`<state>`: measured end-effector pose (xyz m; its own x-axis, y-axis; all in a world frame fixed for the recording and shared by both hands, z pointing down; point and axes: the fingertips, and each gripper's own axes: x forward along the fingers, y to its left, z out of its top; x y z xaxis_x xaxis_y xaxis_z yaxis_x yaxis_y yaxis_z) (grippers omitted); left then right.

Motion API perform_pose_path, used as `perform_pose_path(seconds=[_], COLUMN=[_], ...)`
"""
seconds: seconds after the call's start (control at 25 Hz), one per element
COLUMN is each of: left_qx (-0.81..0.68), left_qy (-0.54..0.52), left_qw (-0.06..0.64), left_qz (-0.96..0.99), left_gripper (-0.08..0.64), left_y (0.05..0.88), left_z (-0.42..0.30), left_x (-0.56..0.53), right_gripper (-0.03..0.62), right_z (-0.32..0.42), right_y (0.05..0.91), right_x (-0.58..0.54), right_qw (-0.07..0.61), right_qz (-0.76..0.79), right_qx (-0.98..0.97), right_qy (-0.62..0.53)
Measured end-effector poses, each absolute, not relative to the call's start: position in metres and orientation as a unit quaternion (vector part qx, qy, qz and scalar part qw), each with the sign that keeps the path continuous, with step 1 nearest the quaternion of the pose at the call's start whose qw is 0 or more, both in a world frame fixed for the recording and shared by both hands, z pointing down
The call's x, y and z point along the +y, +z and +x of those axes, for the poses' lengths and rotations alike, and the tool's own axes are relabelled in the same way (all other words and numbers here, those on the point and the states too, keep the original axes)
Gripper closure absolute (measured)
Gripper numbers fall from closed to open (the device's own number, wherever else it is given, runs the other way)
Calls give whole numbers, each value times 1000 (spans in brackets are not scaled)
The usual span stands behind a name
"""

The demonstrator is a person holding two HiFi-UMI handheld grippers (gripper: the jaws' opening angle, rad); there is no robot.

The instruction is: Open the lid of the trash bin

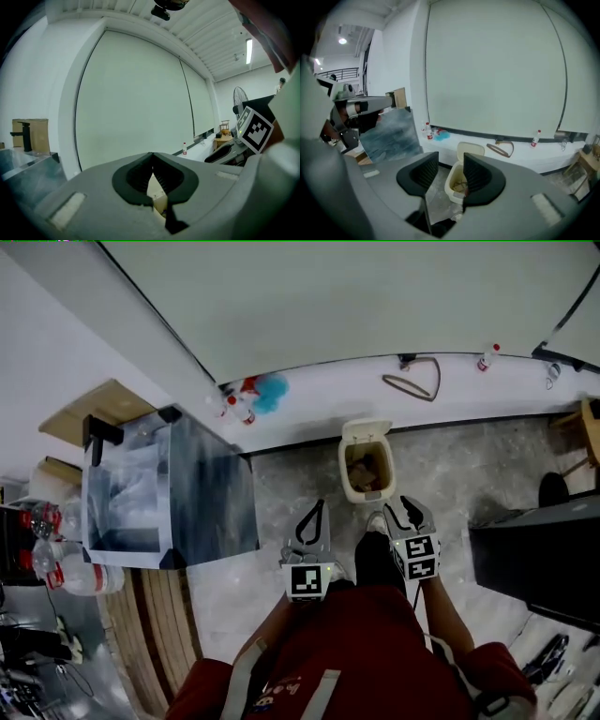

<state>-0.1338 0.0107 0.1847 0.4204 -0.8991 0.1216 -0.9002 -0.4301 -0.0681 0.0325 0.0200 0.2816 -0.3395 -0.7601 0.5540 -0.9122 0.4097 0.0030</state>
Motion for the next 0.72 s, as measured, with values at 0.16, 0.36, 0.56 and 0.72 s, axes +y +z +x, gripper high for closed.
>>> perform_pose_path(seconds=[0.16, 0.36, 0.56, 0.72], left_qx=[-544, -556, -577, -588], left_qy=[31, 12, -4, -13], left_qw=[-29, -63, -85, -91], left_qz=[838, 829, 813, 804], left_gripper=[555, 555, 555, 555], left_y=[138, 96, 54, 35], left_z=[-143, -158, -176, -180], left_x=[12, 18, 28, 33], right_gripper=[428, 423, 420, 413], right_z=[22, 12, 5, 13], right_y=[229, 162, 93, 44], right_x=[16, 13, 21, 28], right_qw=[199, 155, 106, 52], right_qz=[534, 556, 575, 603], right_qx=[-813, -816, -810, -794], right_qy=[117, 37, -33, -57])
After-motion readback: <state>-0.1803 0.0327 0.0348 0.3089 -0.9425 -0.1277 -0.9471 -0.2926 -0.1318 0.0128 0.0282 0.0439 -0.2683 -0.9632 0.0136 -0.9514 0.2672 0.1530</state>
